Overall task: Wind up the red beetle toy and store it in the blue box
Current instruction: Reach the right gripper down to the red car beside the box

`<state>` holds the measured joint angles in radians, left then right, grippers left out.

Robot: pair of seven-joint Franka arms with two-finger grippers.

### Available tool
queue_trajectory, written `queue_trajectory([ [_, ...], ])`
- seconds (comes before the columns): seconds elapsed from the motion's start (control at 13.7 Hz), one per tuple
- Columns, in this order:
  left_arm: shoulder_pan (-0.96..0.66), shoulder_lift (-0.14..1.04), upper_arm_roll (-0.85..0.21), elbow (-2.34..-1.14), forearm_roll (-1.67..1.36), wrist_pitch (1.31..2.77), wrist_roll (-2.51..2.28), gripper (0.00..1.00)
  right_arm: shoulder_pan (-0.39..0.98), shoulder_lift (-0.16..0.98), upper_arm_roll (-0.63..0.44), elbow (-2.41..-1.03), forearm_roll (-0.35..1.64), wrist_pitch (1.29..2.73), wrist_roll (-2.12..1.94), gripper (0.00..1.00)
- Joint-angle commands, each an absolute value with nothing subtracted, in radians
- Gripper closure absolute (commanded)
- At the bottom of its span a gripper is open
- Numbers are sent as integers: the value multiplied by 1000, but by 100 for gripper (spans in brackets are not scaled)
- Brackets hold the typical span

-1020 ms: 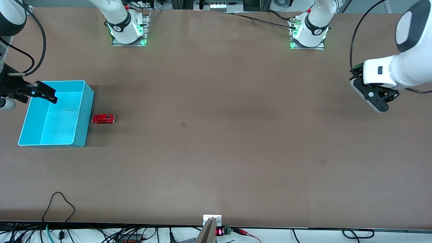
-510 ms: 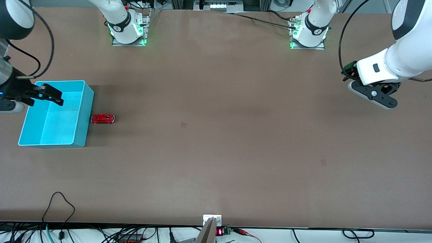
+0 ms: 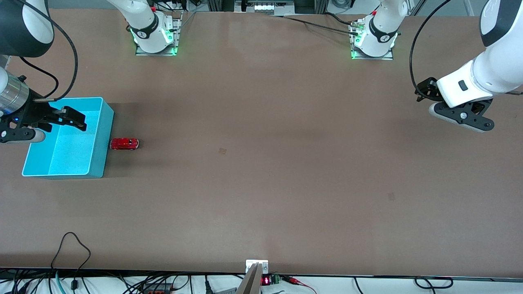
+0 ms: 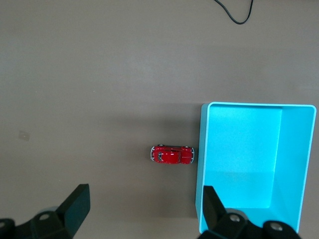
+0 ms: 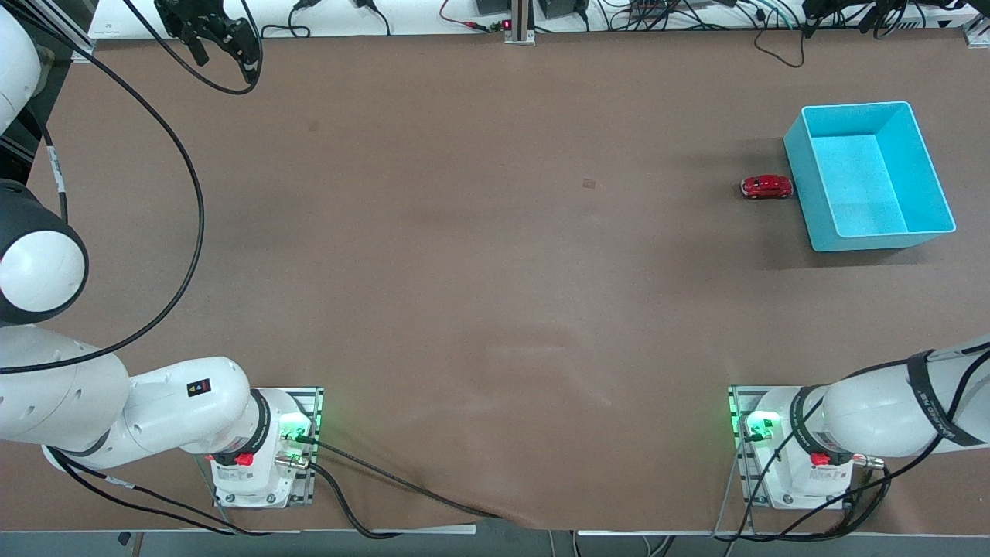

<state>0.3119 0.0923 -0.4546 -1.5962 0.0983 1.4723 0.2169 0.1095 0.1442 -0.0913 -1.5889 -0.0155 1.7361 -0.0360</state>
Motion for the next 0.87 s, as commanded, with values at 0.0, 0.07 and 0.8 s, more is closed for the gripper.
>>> queue_trajectory([
  [0.0,160,97,-306,-1575,78,1460,157,0,123,153,-92,-1578,-11,1729,-40,0],
  [0.07,97,94,-235,-1575,78,1462,155,0,123,152,-92,-1578,-11,1729,-41,0],
  [0.8,-86,6,-43,-1697,63,1635,-71,0,140,236,-92,-1607,12,1761,-226,0],
])
